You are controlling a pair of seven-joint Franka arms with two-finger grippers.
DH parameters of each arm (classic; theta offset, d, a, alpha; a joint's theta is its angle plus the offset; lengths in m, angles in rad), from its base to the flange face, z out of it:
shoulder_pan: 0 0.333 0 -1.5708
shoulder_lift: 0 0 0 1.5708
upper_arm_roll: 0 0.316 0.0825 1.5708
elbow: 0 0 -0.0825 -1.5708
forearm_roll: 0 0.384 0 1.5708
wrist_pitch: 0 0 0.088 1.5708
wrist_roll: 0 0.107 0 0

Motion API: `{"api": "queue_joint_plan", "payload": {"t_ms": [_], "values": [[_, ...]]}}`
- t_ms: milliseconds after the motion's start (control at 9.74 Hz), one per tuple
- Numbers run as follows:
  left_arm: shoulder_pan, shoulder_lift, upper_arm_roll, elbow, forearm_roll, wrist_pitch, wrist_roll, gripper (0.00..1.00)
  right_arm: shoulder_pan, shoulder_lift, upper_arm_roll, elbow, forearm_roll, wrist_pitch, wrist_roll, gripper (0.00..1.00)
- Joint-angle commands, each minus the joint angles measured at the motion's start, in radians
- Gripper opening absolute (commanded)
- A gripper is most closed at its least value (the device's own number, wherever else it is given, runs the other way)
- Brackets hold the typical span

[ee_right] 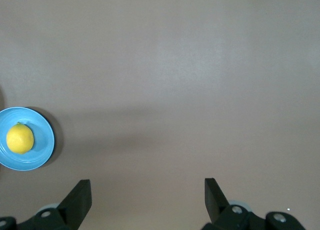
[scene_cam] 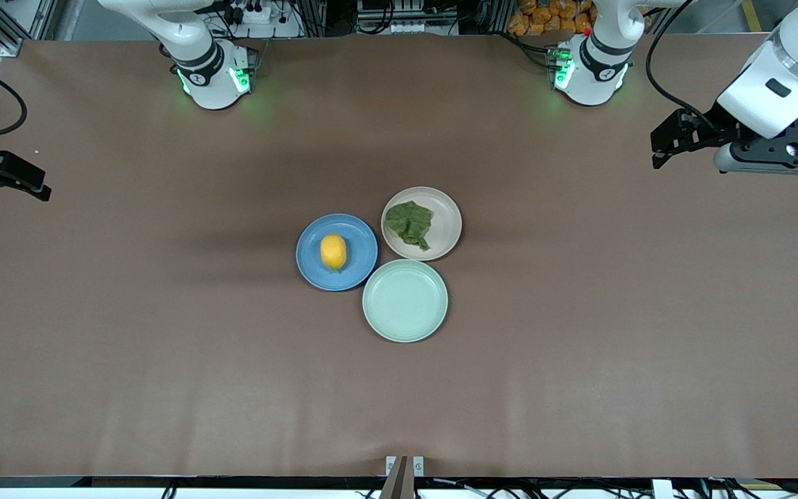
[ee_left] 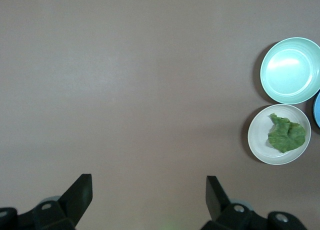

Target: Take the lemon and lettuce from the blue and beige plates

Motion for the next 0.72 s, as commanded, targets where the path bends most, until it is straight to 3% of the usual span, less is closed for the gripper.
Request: {"api": "queue_joint_plan", "payload": {"t_ms": [0,616], "values": [[0.0,0.005,-0.001,0.018,0.02,-0.02,0.026,1.0,-0.003,0.01,0.002,0.021,0.004,-0.016,0.005,1.0],[0.003,0.02,-0.001,0.018,0.016,-0.019,0.025,1.0,-0.001,0.01,0.002,0.019,0.004,-0.016,0.007,1.0]]}}
